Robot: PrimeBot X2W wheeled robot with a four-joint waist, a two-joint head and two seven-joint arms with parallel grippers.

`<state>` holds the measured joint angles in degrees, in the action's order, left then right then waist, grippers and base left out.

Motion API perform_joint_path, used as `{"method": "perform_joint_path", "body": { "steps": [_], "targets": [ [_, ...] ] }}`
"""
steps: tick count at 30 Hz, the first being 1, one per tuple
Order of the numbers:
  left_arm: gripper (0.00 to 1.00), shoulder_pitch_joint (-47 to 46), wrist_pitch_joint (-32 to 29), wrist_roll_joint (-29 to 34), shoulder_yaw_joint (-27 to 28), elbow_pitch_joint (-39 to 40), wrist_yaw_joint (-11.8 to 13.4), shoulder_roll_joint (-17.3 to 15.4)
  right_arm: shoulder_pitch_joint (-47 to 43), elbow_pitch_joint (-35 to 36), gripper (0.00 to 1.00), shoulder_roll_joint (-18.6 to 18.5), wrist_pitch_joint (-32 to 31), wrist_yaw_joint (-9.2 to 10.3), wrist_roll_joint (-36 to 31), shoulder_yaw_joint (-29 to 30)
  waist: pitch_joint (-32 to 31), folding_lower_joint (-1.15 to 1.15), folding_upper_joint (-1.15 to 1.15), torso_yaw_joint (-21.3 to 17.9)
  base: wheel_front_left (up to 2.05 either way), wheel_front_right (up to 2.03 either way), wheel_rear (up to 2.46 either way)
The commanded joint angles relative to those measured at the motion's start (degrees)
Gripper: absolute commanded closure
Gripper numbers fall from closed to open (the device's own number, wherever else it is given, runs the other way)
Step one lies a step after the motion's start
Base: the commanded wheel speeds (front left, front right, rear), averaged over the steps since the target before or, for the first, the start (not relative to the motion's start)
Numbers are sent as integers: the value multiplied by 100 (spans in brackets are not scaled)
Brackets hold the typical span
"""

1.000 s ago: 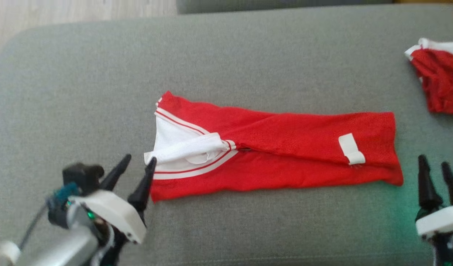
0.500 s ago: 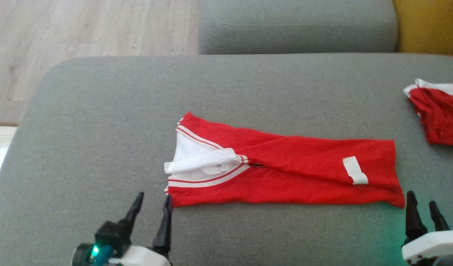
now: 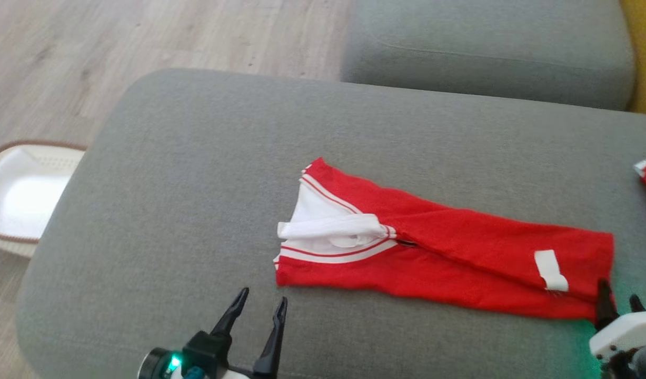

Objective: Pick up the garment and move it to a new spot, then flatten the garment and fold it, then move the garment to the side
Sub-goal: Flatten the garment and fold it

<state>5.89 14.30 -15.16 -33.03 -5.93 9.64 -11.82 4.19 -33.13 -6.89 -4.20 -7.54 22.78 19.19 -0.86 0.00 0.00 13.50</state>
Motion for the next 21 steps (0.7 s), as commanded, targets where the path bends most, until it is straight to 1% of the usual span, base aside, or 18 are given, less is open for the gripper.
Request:
{"method": "perform_joint_path", "body": {
  "steps": [1,5,7,8,9,10,14,18,19,21],
  "targets": [
    [0,-164,70,74,209,130,-61,63,247,-23,0,-219,-85,5,-127,-7,48,0,0,112,0,0,0],
    [0,-184,70,182,264,51,-217,179,454,-628,0,-395,-302,5,-509,245,140,0,0,291,0,0,0],
    [0,-181,70,242,346,24,-294,253,557,-928,2,-376,-371,5,-680,365,174,0,0,347,0,0,0],
    [0,-171,70,259,379,17,-314,276,586,-996,43,-348,-384,5,-679,402,178,0,0,346,0,0,0],
    [0,-157,70,275,415,11,-329,297,609,-1042,75,-312,-407,5,-670,386,174,0,0,331,0,0,0],
    [0,-136,70,289,455,3,-340,317,623,-1066,100,-282,-424,5,-648,345,161,0,0,305,0,0,0],
    [0,-44,70,341,583,-43,-416,373,570,-1036,100,-300,-466,5,-517,145,63,0,0,126,0,0,0],
    [0,7,70,405,710,-46,-485,414,476,-817,100,-577,-419,5,-467,-49,-6,0,0,-133,0,0,0],
    [0,7,70,405,710,-46,-485,414,476,-817,100,-577,-419,5,-467,-49,-6,0,0,-133,0,0,0],
    [0,25,70,434,770,-46,-517,436,451,-674,100,-762,-424,5,-473,-115,-28,0,0,-275,0,0,0]
  ]
}}
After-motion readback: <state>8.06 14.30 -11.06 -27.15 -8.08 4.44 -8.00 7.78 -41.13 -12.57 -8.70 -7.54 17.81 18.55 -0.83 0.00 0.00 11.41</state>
